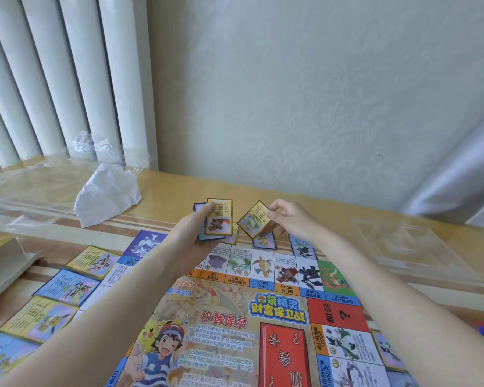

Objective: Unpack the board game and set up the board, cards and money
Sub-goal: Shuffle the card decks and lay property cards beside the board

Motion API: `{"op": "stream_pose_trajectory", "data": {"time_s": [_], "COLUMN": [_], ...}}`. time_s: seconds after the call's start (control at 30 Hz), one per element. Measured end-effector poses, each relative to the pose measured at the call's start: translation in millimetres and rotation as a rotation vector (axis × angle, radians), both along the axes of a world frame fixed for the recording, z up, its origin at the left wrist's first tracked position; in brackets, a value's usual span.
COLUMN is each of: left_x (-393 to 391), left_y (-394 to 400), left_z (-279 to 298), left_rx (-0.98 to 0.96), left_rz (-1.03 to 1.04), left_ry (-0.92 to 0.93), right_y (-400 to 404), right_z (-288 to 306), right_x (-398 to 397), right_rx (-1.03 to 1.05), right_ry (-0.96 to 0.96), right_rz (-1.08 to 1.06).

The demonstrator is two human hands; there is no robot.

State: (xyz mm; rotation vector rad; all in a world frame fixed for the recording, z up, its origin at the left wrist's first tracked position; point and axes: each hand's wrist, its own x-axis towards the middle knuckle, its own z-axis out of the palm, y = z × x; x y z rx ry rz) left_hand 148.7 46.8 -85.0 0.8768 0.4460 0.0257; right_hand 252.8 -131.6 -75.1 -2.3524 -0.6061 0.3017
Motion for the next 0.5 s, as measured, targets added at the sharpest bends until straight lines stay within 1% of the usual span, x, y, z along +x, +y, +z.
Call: {"op": "stream_pose_trajectory", "data": {"time_s": [0.07,0.2,0.33,0.37,0.4,0.5], "left_x": [0,-3,-2,-2,-2,-2], "left_y": [-1,-2,-3,-2,-2,-3], "left_z": [-1,0,1,1,1,1], "left_rx": [-0.029,-0.034,-0.034,-0.028,-0.018,-0.013], "left_rz": [0.014,0.032,0.026,0.024,0.025,0.03], "left_ry": [0.02,0.07,0.072,0.074,0.078,0.079], "right_y": [-3,-7,-6,-4,-2,8], "right_z": [0,-2,8,12,15,15], "right_x": [0,1,2,3,4,6], "right_rx": [0.008,0.071,0.284,0.304,0.287,0.1], "right_ry": [0.008,0.085,0.143,0.145,0.146,0.127], "right_rz": [0.001,-0.011,-0.027,-0.028,-0.025,0.007]}}
